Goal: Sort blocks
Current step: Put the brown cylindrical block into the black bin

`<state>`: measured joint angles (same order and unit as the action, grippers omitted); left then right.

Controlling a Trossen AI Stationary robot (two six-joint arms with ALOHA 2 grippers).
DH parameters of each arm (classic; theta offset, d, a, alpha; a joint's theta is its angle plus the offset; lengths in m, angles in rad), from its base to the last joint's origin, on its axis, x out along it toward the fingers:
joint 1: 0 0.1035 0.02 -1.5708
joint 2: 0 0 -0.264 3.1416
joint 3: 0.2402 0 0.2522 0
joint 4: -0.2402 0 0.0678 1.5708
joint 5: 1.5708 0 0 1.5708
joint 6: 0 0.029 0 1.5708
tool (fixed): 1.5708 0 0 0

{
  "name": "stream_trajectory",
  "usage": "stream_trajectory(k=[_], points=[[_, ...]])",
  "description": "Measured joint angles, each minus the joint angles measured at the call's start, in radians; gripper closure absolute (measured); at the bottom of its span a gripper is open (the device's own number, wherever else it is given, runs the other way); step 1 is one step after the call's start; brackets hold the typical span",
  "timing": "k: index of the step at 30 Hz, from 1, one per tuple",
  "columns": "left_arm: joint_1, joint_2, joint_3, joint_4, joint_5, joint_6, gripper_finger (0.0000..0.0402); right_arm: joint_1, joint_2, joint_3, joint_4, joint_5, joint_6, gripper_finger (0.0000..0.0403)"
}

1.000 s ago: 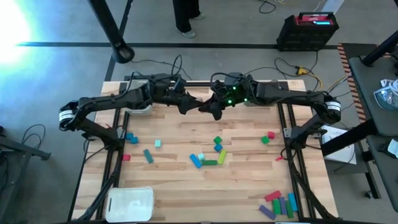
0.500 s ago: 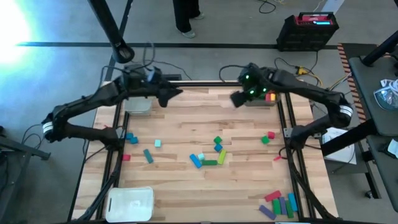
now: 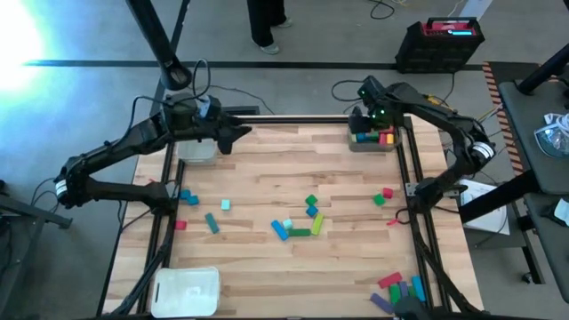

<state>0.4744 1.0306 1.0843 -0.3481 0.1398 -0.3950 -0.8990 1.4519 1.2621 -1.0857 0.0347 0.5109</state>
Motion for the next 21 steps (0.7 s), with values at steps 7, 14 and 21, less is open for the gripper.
stream_trajectory(k=[7,14,21], points=[[0.000,-0.002,0.000,-0.034,0.000,0.033,0.0193,-0.014,0.127,0.060,-0.048,0.012,-0.517,0.0279],[-0.009,-0.005,0.000,-0.105,0.000,-0.028,0.0193,-0.023,0.284,0.148,-0.107,0.148,-0.913,0.0279],[-0.024,-0.023,0.000,-0.151,-0.001,-0.077,0.0193,-0.049,0.401,0.174,-0.163,0.146,-1.120,0.0278]])
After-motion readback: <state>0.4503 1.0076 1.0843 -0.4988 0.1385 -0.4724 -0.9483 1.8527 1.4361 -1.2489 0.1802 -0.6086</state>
